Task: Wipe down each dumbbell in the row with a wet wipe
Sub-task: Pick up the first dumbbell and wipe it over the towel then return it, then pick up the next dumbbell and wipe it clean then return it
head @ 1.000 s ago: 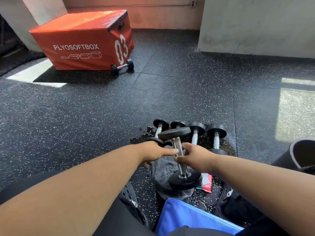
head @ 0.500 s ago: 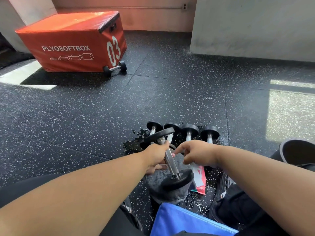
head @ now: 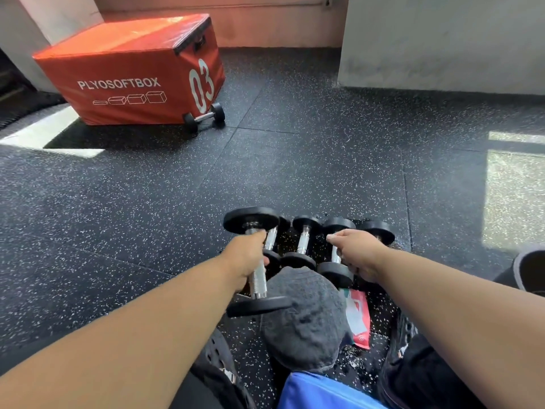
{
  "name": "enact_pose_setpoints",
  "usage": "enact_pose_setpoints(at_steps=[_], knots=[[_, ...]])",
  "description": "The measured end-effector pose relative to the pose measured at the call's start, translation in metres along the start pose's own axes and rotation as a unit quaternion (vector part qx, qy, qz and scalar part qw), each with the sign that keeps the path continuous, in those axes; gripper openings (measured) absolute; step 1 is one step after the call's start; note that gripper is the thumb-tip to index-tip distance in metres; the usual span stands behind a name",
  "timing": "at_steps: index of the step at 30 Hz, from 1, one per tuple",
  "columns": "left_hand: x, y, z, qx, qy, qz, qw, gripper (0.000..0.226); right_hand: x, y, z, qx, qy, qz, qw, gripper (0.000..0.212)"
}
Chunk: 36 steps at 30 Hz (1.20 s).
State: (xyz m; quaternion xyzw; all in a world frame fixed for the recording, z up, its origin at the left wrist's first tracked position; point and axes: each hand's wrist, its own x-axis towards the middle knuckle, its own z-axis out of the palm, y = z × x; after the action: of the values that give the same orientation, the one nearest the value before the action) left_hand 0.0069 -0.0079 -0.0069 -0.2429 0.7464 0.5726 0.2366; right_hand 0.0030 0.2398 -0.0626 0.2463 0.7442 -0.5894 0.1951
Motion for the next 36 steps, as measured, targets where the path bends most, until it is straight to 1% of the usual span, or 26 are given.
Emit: enact_pose_setpoints(at_steps=[3, 5, 8, 9, 10, 11, 12, 13, 14, 15, 16, 17, 18, 19, 20, 21, 22, 23, 25, 27, 29, 32, 34, 36], knots=[[0.034, -0.011, -0.022, 0.030, 0.037, -0.020, 0.999, 0.009, 0.018, -0.005, 0.006, -0.013, 0.014, 0.019, 1.000, 0.015], [0.055, -0.019, -0.034, 0.047, 0.050, -0.039, 0.997, 0.003, 0.036, -0.001, 0.008, -0.029, 0.030, 0.041, 0.998, 0.014], [0.081, -0.036, -0.047, 0.097, 0.071, -0.076, 0.990, 0.008, 0.064, 0.011, 0.012, -0.005, 0.038, 0.079, 0.996, 0.016], [0.092, -0.043, -0.051, 0.111, 0.077, -0.084, 0.987, 0.016, 0.076, 0.016, 0.012, 0.012, 0.038, 0.084, 0.996, 0.016], [0.103, -0.049, -0.055, 0.115, 0.078, -0.100, 0.985, 0.028, 0.086, 0.017, 0.015, 0.004, 0.036, 0.085, 0.996, 0.014], [0.112, -0.053, -0.057, 0.122, 0.078, -0.120, 0.982, 0.037, 0.090, 0.017, 0.016, -0.041, 0.032, 0.072, 0.996, 0.007], [0.121, -0.054, -0.060, 0.132, 0.078, -0.137, 0.979, 0.043, 0.099, 0.020, 0.017, -0.087, 0.025, 0.062, 0.994, 0.006], [0.130, -0.055, -0.062, 0.145, 0.080, -0.147, 0.975, 0.046, 0.108, 0.018, 0.019, -0.111, 0.019, 0.067, 0.991, 0.015], [0.140, -0.053, -0.064, 0.155, 0.080, -0.156, 0.972, 0.047, 0.113, 0.015, 0.024, -0.173, 0.019, 0.079, 0.981, 0.021], [0.150, -0.052, -0.065, 0.168, 0.080, -0.162, 0.969, 0.045, 0.117, 0.016, 0.023, -0.234, 0.023, 0.059, 0.970, 0.024], [0.165, -0.046, -0.065, 0.181, 0.079, -0.170, 0.966, 0.042, 0.135, 0.018, 0.023, -0.266, 0.017, 0.053, 0.962, 0.023], [0.169, -0.046, -0.065, 0.189, 0.080, -0.169, 0.964, 0.040, 0.137, 0.020, 0.022, -0.283, -0.007, 0.050, 0.958, 0.020], [0.181, -0.044, -0.066, 0.199, 0.079, -0.170, 0.962, 0.039, 0.143, 0.016, 0.019, -0.281, -0.009, 0.054, 0.958, 0.023], [0.192, -0.045, -0.067, 0.209, 0.082, -0.169, 0.960, 0.040, 0.149, 0.015, 0.016, -0.234, -0.036, 0.062, 0.970, 0.030], [0.202, -0.043, -0.067, 0.224, 0.085, -0.168, 0.956, 0.042, 0.155, 0.018, 0.013, -0.145, -0.041, 0.083, 0.985, 0.035], [0.215, -0.041, -0.067, 0.236, 0.088, -0.162, 0.954, 0.042, 0.162, 0.019, 0.011, -0.079, -0.034, 0.100, 0.991, 0.037], [0.228, -0.039, -0.067, 0.249, 0.091, -0.159, 0.951, 0.041, 0.169, 0.022, 0.009, -0.084, -0.031, 0.097, 0.991, 0.038], [0.240, -0.036, -0.068, 0.262, 0.093, -0.154, 0.948, 0.039, 0.171, 0.021, 0.007, -0.090, -0.044, 0.111, 0.989, 0.039], [0.264, -0.030, -0.068, 0.297, 0.089, -0.142, 0.940, 0.037, 0.180, 0.027, 0.001, -0.086, -0.043, 0.151, 0.984, 0.046], [0.284, -0.025, -0.066, 0.339, 0.071, -0.139, 0.928, 0.035, 0.186, 0.028, -0.001, -0.010, -0.068, 0.194, 0.979, 0.052], [0.303, -0.026, -0.065, 0.366, 0.062, -0.139, 0.918, 0.035, 0.191, 0.026, 0.002, 0.032, -0.086, 0.217, 0.972, 0.053], [0.326, -0.029, -0.063, 0.387, 0.068, -0.149, 0.908, 0.039, 0.205, 0.027, 0.009, 0.096, -0.082, 0.246, 0.961, 0.060], [0.341, -0.034, -0.059, 0.409, 0.057, -0.152, 0.898, 0.041, 0.215, 0.029, 0.010, 0.114, -0.076, 0.262, 0.955, 0.064], [0.357, -0.040, -0.054, 0.407, 0.050, -0.160, 0.898, 0.041, 0.225, 0.030, 0.008, 0.121, -0.072, 0.273, 0.952, 0.064]])
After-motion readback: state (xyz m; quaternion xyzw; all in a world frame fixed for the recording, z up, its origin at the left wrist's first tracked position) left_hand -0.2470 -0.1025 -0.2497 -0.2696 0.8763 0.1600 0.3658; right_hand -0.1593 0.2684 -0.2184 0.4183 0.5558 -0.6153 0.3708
